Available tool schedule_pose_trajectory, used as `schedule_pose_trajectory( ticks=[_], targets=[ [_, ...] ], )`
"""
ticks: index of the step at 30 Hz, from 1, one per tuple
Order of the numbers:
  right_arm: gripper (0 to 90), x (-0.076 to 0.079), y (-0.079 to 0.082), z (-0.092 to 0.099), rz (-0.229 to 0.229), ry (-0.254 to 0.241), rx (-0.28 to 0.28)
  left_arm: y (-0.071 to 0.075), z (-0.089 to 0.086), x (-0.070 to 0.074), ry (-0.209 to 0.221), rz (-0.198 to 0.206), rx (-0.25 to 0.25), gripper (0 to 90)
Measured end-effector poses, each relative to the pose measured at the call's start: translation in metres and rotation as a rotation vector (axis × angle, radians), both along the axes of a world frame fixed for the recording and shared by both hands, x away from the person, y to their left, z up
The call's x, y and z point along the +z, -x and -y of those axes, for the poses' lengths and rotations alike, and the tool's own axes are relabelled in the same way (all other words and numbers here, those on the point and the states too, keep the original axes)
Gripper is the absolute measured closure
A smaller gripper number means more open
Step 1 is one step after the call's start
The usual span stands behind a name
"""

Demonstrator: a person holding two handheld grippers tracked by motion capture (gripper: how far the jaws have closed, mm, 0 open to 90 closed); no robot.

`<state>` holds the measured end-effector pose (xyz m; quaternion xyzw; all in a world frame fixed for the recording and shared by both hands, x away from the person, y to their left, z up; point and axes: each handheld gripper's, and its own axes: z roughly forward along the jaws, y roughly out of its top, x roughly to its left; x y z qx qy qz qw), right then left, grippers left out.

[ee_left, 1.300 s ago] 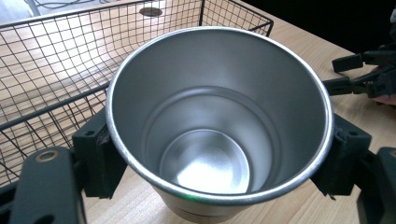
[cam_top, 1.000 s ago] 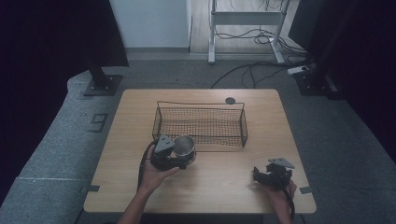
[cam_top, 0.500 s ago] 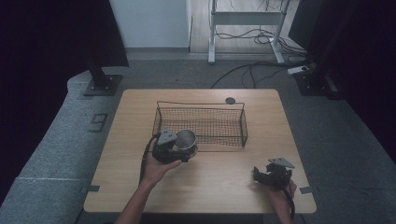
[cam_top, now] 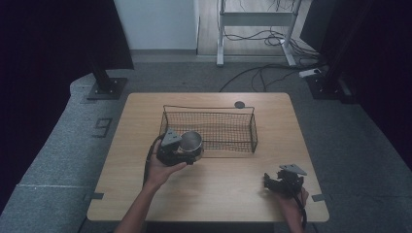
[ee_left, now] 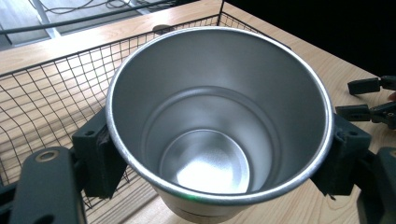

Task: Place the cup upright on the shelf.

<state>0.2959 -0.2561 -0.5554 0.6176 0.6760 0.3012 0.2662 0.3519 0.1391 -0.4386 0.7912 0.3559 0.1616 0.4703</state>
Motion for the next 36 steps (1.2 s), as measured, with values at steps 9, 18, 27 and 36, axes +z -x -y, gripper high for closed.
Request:
schedule_pose_trajectory(
  ticks=[9,18,27,36],
  targets=[
    [12.0,0.000,0.000,0.000,0.001,0.000,-0.003,-0.008,-0.003,0.005,0.004,0.002,-0.006,18.9],
    [12.3,0.000,0.000,0.000,0.002,-0.001,-0.005,-0.019,-0.001,0.010,-0.011,0.000,-0.008,18.9],
    [12.5,0.000,0.000,0.000,0.002,0.001,-0.003,-0.037,-0.005,0.015,0.005,-0.016,0.001,18.9],
    [12.6,0.000,0.000,0.000,0.004,0.001,-0.002,-0.045,-0.003,0.018,-0.007,-0.015,0.003,18.9]
  ],
)
